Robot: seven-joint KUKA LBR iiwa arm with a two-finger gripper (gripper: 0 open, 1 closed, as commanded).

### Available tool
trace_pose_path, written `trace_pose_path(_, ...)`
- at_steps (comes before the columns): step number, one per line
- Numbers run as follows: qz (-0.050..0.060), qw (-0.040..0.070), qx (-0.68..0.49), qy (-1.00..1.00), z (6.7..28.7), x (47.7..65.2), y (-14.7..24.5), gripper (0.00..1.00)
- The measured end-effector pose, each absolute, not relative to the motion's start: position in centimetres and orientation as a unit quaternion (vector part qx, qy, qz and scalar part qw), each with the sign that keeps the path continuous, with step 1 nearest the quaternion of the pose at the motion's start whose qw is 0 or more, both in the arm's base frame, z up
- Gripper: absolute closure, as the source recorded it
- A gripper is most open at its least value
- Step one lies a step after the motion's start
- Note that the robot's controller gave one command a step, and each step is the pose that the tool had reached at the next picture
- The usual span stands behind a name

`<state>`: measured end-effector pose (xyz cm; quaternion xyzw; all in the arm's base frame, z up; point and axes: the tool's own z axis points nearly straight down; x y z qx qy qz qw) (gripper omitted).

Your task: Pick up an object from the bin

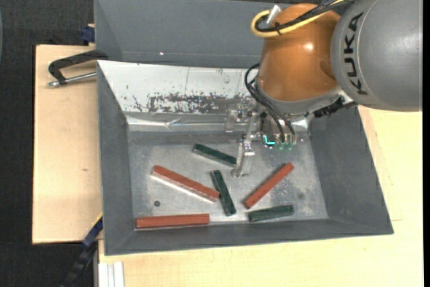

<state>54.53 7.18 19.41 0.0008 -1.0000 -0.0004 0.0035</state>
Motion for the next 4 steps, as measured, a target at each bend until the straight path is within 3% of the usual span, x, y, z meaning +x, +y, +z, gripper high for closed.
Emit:
trace_pose_path(1, -0.001, -0.001, 0.0, -1.0, 19.9, 54.7, 7.1, 0.0)
trace_pose_path(2, -0.001, -0.005, 0.004, -1.0, 15.9, 54.9, 6.0, 0.0)
trace_pose_path(3, -0.001, -0.003, -0.083, -0.997, 7.5, 53.9, 5.4, 1.0)
trace_pose_path(4, -0.001, -0.003, -0.083, -0.997, 7.5, 53.9, 5.4, 1.0)
